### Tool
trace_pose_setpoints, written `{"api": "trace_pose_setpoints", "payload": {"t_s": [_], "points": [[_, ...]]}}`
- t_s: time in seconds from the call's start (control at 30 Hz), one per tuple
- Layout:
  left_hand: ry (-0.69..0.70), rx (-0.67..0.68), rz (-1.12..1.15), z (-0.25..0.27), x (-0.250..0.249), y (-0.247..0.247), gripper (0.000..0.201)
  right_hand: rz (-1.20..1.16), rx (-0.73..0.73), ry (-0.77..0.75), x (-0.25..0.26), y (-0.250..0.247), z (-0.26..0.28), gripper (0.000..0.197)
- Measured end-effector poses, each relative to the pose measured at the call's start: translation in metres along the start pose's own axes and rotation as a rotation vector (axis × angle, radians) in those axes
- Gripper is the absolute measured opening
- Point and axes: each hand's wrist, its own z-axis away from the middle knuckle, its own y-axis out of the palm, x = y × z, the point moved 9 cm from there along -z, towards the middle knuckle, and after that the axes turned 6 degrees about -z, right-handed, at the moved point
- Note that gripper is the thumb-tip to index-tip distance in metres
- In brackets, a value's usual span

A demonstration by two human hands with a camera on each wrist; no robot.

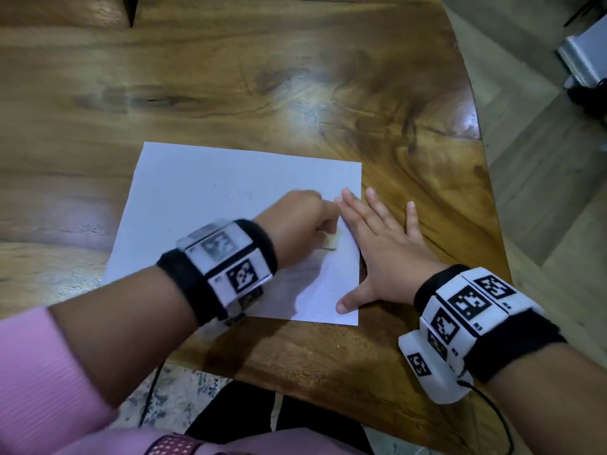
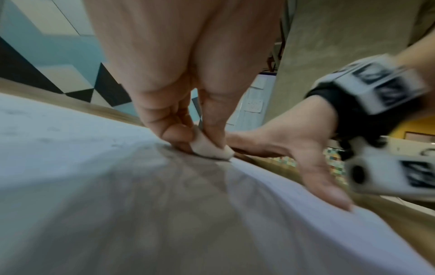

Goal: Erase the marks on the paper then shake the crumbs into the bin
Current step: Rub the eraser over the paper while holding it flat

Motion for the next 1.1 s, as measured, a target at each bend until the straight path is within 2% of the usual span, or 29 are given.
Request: {"api": "trace_pose_setpoints", "payload": {"t_s": [0.1,0.17,0.27,0.33,0.43,0.5,0.6,0.67,0.7,0.73,0.83,0.9,1.0,1.1], "points": [[0.039,0.008,-0.004,0.013,-0.005,0.009,0.010,-0.009,0.004,-0.003,0.001,0.000,0.000,0.144],[0.050,0.111,0.083,0.041,-0.003,0.028,0.022,-0.017,0.007,0.001,0.000,0.000,0.000,0.144],[0.074,0.195,0.043,0.058,-0.002,0.041,0.011,-0.019,0.009,0.005,0.000,0.000,0.000,0.145],[0.066,0.120,0.018,0.039,-0.003,0.026,0.008,-0.018,0.011,0.011,0.002,0.000,0.000,0.145],[-0.018,-0.001,-0.009,0.002,0.003,-0.002,0.010,-0.011,0.016,0.029,0.001,0.000,0.001,0.145],[-0.029,0.029,-0.027,0.004,0.003,0.001,0.005,-0.016,0.021,0.034,0.002,0.000,0.001,0.145],[0.130,0.152,-0.079,0.045,-0.005,0.033,0.009,-0.027,0.020,0.036,0.001,0.000,0.001,0.144],[0.243,0.154,-0.177,0.065,-0.007,0.041,0.011,-0.026,0.019,0.037,0.001,0.001,0.001,0.144],[0.245,0.161,-0.133,0.063,-0.006,0.042,0.007,-0.026,0.018,0.039,0.001,0.000,0.001,0.144],[0.185,0.150,-0.067,0.054,-0.001,0.036,0.005,-0.026,0.018,0.040,0.002,0.000,0.001,0.144],[0.069,0.001,-0.019,0.011,0.005,-0.003,0.002,-0.029,0.019,0.043,0.002,0.001,0.000,0.144],[0.012,-0.015,-0.011,-0.004,0.008,-0.007,0.005,-0.036,0.023,0.044,0.002,0.001,0.000,0.146],[0.086,0.025,0.009,0.027,0.003,0.010,0.013,-0.042,0.026,0.044,0.002,0.001,0.001,0.145],[0.124,0.153,0.078,0.066,-0.001,0.029,0.016,-0.039,0.027,0.042,0.001,0.001,0.001,0.145]]}}
